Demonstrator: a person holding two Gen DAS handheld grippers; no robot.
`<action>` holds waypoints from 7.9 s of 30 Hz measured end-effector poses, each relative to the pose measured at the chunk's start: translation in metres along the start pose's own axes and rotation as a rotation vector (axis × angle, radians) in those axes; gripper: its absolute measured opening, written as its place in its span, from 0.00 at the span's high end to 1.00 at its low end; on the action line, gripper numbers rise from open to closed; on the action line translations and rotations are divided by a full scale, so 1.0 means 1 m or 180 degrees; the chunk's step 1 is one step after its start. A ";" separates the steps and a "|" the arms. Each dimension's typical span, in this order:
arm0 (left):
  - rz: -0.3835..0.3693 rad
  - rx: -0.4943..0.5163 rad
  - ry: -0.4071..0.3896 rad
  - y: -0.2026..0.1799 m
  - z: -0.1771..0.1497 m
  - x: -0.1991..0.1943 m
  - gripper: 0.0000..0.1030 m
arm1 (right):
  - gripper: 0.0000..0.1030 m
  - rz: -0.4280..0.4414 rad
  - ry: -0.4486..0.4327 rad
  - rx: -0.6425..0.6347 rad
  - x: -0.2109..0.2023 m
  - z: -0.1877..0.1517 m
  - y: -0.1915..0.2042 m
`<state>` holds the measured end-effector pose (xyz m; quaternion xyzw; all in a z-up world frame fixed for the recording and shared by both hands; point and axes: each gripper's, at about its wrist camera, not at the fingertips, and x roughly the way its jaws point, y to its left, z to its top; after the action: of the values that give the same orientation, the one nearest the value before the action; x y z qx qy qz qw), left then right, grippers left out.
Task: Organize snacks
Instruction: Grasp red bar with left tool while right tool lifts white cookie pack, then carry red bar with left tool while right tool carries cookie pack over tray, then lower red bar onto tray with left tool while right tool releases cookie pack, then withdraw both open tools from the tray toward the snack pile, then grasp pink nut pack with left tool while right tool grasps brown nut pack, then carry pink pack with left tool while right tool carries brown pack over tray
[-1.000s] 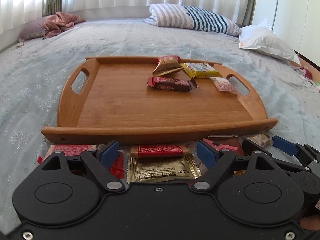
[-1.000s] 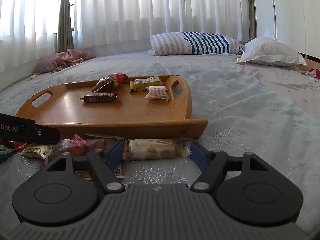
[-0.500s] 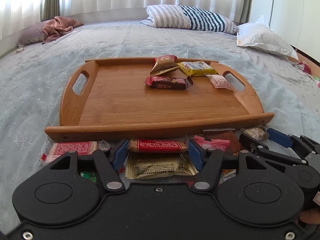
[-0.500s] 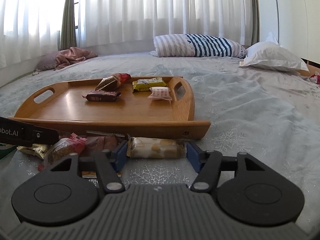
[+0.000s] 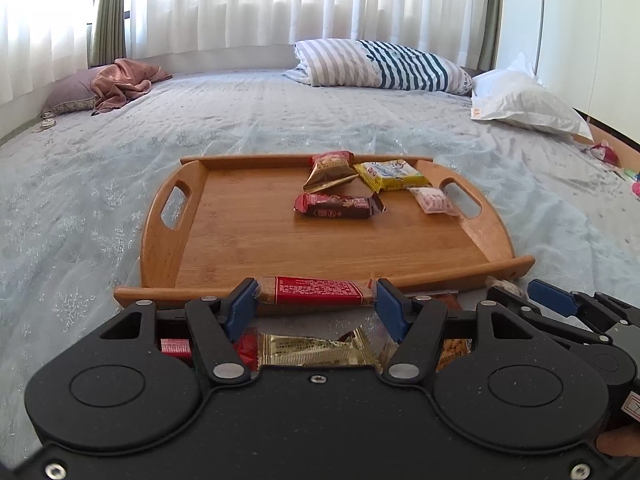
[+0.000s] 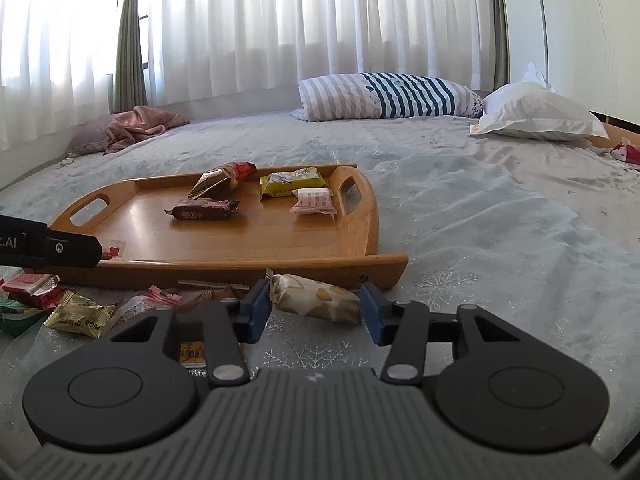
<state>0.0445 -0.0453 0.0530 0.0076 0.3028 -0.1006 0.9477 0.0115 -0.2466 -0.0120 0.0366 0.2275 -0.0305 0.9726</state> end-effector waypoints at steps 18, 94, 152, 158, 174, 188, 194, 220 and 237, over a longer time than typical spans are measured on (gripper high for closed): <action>-0.0048 -0.0053 0.0036 -0.005 0.005 0.007 0.40 | 0.14 0.0028 0.0144 0.0077 0.013 0.004 -0.017; -0.0085 -0.0358 0.0233 -0.023 0.048 0.134 0.40 | 0.42 0.0425 0.0197 -0.0561 0.098 0.053 0.000; -0.0220 -0.0167 0.0060 -0.006 0.010 0.030 0.06 | 0.12 0.0179 0.0014 -0.0341 0.033 0.035 -0.011; -0.0295 -0.0071 0.0085 -0.010 -0.004 0.009 0.06 | 0.12 0.0140 -0.0119 -0.0321 0.012 0.023 -0.010; -0.0717 0.0043 0.0414 -0.023 -0.028 -0.008 0.60 | 0.30 0.0291 -0.0175 -0.0350 -0.020 0.001 -0.001; -0.0706 -0.0048 0.0519 -0.021 -0.023 0.026 0.72 | 0.39 0.0453 -0.0016 -0.0414 -0.026 -0.012 0.008; -0.0661 -0.0103 0.0481 -0.016 -0.019 0.018 0.73 | 0.31 0.0593 0.0057 -0.0334 -0.024 -0.012 0.010; -0.0393 -0.0290 0.0309 0.010 0.001 0.009 0.72 | 0.48 0.0587 0.0389 -0.0141 0.008 -0.001 0.046; -0.0247 -0.0355 0.0218 0.036 0.009 0.013 0.72 | 0.53 0.0528 0.0334 -0.0136 -0.009 0.009 0.049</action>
<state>0.0668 -0.0133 0.0515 -0.0534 0.3403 -0.1200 0.9311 0.0107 -0.1983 0.0028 0.0361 0.2749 0.0569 0.9591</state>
